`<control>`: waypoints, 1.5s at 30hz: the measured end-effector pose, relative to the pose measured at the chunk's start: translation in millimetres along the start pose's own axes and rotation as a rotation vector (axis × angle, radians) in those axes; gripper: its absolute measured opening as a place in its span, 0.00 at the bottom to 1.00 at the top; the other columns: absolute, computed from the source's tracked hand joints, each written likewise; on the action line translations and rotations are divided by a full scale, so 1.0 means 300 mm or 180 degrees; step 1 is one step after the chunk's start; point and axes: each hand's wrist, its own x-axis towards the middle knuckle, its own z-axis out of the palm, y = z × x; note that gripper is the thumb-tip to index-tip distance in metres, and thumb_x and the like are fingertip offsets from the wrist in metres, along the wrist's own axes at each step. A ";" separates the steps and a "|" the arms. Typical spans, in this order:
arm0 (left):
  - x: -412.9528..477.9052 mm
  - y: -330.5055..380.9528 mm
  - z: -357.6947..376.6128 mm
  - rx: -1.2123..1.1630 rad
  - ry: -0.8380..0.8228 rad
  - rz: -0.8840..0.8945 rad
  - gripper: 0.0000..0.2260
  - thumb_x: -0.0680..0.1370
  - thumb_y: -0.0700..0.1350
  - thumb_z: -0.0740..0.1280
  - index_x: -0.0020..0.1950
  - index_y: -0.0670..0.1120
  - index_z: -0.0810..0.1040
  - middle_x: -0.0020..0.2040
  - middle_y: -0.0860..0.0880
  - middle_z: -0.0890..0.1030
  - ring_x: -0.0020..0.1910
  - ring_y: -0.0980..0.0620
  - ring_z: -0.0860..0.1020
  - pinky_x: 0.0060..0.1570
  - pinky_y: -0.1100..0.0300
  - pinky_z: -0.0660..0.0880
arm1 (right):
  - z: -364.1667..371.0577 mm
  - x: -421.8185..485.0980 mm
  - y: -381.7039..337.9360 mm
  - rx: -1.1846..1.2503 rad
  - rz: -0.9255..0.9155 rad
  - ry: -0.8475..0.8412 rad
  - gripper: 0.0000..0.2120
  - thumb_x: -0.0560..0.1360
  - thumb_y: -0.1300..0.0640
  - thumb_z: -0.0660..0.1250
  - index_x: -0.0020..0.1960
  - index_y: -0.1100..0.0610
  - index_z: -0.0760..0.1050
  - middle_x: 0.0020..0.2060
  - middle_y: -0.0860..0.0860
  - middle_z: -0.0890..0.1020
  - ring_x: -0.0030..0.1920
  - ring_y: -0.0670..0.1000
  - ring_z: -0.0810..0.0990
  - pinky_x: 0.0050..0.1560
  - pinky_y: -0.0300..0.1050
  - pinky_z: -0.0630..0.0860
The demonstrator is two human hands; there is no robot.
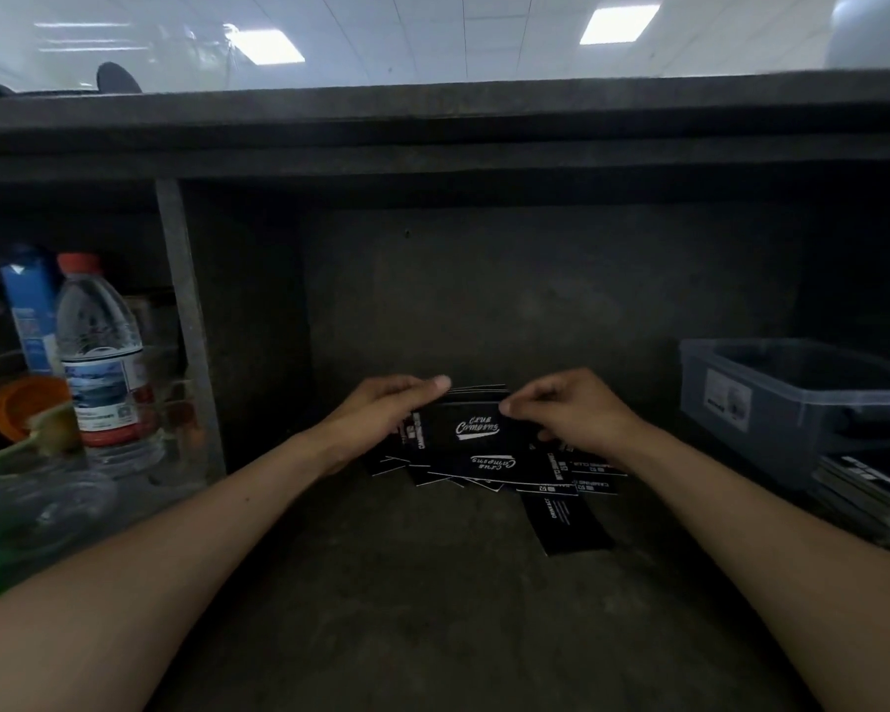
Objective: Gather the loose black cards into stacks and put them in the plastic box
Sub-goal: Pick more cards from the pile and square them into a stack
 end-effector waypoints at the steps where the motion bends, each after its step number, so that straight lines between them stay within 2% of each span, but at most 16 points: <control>1: 0.004 -0.006 0.000 0.0099 0.0017 0.0055 0.15 0.72 0.60 0.74 0.54 0.54 0.83 0.49 0.55 0.86 0.48 0.60 0.84 0.43 0.70 0.77 | 0.005 0.004 0.007 0.0020 -0.0003 0.0242 0.05 0.70 0.53 0.78 0.44 0.52 0.85 0.41 0.50 0.86 0.46 0.52 0.85 0.41 0.45 0.83; 3: 0.011 -0.022 0.002 0.0309 0.0054 0.0185 0.12 0.74 0.44 0.75 0.57 0.50 0.82 0.50 0.54 0.85 0.47 0.60 0.83 0.44 0.72 0.77 | 0.004 0.009 0.018 -0.0074 0.0031 0.0516 0.12 0.66 0.55 0.81 0.46 0.55 0.82 0.41 0.53 0.85 0.44 0.54 0.85 0.44 0.53 0.83; 5: 0.017 -0.030 0.004 0.0425 0.0135 0.0255 0.12 0.77 0.35 0.70 0.58 0.46 0.81 0.53 0.51 0.84 0.48 0.60 0.82 0.46 0.71 0.77 | -0.014 0.010 0.015 -0.0408 0.0037 0.0586 0.18 0.62 0.53 0.83 0.45 0.54 0.80 0.39 0.50 0.84 0.42 0.50 0.84 0.42 0.47 0.82; 8: 0.021 -0.030 -0.005 0.0331 0.0352 0.0152 0.12 0.78 0.32 0.66 0.59 0.44 0.81 0.54 0.49 0.82 0.51 0.55 0.80 0.46 0.72 0.76 | -0.033 -0.006 -0.016 -0.0703 -0.0022 -0.0102 0.20 0.56 0.47 0.85 0.43 0.51 0.81 0.36 0.47 0.85 0.38 0.45 0.84 0.39 0.40 0.80; 11: 0.030 -0.031 -0.004 0.0253 0.0373 0.0031 0.14 0.78 0.30 0.64 0.56 0.46 0.81 0.49 0.52 0.83 0.43 0.61 0.81 0.40 0.73 0.76 | 0.008 -0.038 -0.040 -0.1228 -0.0033 -0.0993 0.24 0.56 0.44 0.84 0.48 0.47 0.83 0.43 0.43 0.85 0.46 0.42 0.82 0.49 0.43 0.82; 14: 0.033 -0.034 0.003 0.0169 0.0374 0.0017 0.15 0.77 0.30 0.63 0.54 0.47 0.82 0.46 0.51 0.84 0.40 0.60 0.82 0.40 0.69 0.78 | 0.037 -0.045 -0.054 -0.1209 -0.0093 -0.0981 0.26 0.59 0.50 0.84 0.55 0.49 0.81 0.48 0.46 0.83 0.46 0.44 0.81 0.51 0.53 0.82; 18: 0.039 -0.040 0.002 0.0146 0.0413 0.0015 0.16 0.77 0.29 0.60 0.56 0.45 0.82 0.49 0.48 0.85 0.45 0.56 0.81 0.44 0.68 0.77 | 0.012 -0.040 -0.055 -0.1351 0.0311 -0.1069 0.33 0.58 0.48 0.84 0.61 0.46 0.78 0.50 0.45 0.81 0.48 0.42 0.80 0.47 0.39 0.77; 20: 0.041 -0.042 -0.001 0.0120 0.0393 0.0010 0.16 0.78 0.30 0.60 0.55 0.45 0.83 0.50 0.47 0.85 0.45 0.57 0.82 0.43 0.69 0.78 | -0.012 -0.031 -0.041 -0.1033 0.0598 -0.0880 0.27 0.61 0.52 0.83 0.58 0.48 0.80 0.48 0.48 0.83 0.48 0.46 0.82 0.49 0.42 0.79; 24: 0.039 -0.041 0.002 0.0045 0.0395 0.0041 0.17 0.78 0.30 0.60 0.50 0.50 0.83 0.45 0.52 0.85 0.41 0.61 0.82 0.39 0.71 0.77 | -0.046 -0.009 -0.035 0.0467 0.0980 -0.0084 0.09 0.70 0.61 0.76 0.48 0.53 0.80 0.41 0.53 0.86 0.36 0.50 0.84 0.32 0.41 0.78; 27: 0.031 -0.038 0.003 0.0014 0.0327 0.0033 0.17 0.78 0.32 0.61 0.49 0.51 0.83 0.44 0.53 0.85 0.41 0.60 0.82 0.40 0.70 0.77 | -0.040 0.001 -0.034 0.1607 0.0921 0.0296 0.19 0.70 0.71 0.72 0.56 0.54 0.74 0.46 0.55 0.84 0.38 0.51 0.85 0.31 0.42 0.79; 30: 0.026 -0.020 0.000 -0.0039 0.0277 0.0000 0.13 0.79 0.37 0.62 0.50 0.52 0.84 0.47 0.53 0.86 0.45 0.59 0.83 0.43 0.68 0.78 | -0.010 0.002 -0.037 0.1970 0.0743 0.0575 0.22 0.70 0.73 0.72 0.56 0.53 0.72 0.51 0.56 0.80 0.45 0.55 0.84 0.35 0.46 0.82; 34: 0.002 -0.002 0.010 -0.0105 0.0010 -0.0009 0.08 0.78 0.53 0.70 0.53 0.52 0.84 0.48 0.55 0.87 0.46 0.59 0.85 0.39 0.71 0.77 | 0.060 -0.003 -0.011 0.1205 0.0577 0.0910 0.18 0.65 0.62 0.81 0.46 0.54 0.73 0.46 0.54 0.83 0.42 0.51 0.83 0.42 0.46 0.82; 36: 0.002 -0.014 0.018 0.0061 0.0010 0.0138 0.10 0.76 0.45 0.73 0.57 0.50 0.82 0.50 0.52 0.86 0.48 0.58 0.84 0.46 0.69 0.79 | 0.072 -0.005 0.006 0.0694 0.0388 0.0863 0.20 0.62 0.59 0.83 0.43 0.54 0.73 0.40 0.53 0.83 0.35 0.46 0.81 0.34 0.38 0.77; 38: 0.009 -0.023 0.019 0.0146 0.0100 0.0179 0.13 0.77 0.36 0.71 0.60 0.46 0.79 0.52 0.52 0.85 0.48 0.61 0.83 0.49 0.68 0.79 | 0.054 0.000 0.009 0.0216 0.0248 0.0820 0.22 0.59 0.58 0.85 0.43 0.53 0.73 0.39 0.51 0.82 0.35 0.45 0.80 0.34 0.38 0.74; 41: 0.017 -0.019 0.000 0.0039 0.0392 0.0133 0.18 0.75 0.30 0.69 0.61 0.46 0.77 0.51 0.52 0.84 0.48 0.58 0.82 0.44 0.70 0.77 | 0.019 -0.003 0.003 -0.0336 0.0191 0.0532 0.26 0.56 0.55 0.86 0.45 0.51 0.73 0.40 0.50 0.83 0.38 0.46 0.81 0.37 0.39 0.75; 45: 0.022 -0.022 -0.018 0.0065 0.0589 0.0119 0.26 0.68 0.26 0.71 0.60 0.49 0.75 0.51 0.47 0.81 0.46 0.54 0.81 0.37 0.68 0.78 | 0.024 -0.020 0.003 -0.0691 0.0152 -0.0455 0.25 0.56 0.55 0.86 0.48 0.56 0.79 0.42 0.51 0.86 0.41 0.45 0.83 0.42 0.36 0.78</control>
